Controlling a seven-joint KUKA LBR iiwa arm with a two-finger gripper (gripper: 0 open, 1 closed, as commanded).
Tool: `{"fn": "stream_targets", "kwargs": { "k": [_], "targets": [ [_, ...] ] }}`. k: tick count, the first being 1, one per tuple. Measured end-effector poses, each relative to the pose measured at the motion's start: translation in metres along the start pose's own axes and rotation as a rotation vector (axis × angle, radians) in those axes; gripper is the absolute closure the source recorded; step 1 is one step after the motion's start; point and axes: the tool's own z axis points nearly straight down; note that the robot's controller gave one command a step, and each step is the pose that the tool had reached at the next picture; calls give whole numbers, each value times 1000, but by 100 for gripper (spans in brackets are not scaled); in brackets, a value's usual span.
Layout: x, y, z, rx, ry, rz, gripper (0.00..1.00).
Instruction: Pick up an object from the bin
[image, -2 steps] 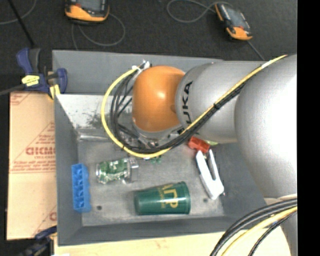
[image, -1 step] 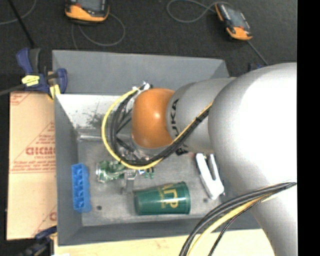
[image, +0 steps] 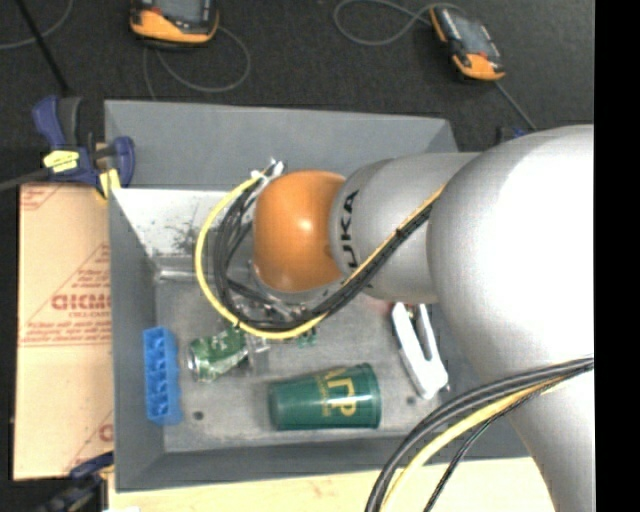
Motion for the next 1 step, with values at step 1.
{"fn": "stream_targets", "kwargs": {
  "k": [1],
  "targets": [
    [0,0,0,0,0,0,100]
  ]
}}
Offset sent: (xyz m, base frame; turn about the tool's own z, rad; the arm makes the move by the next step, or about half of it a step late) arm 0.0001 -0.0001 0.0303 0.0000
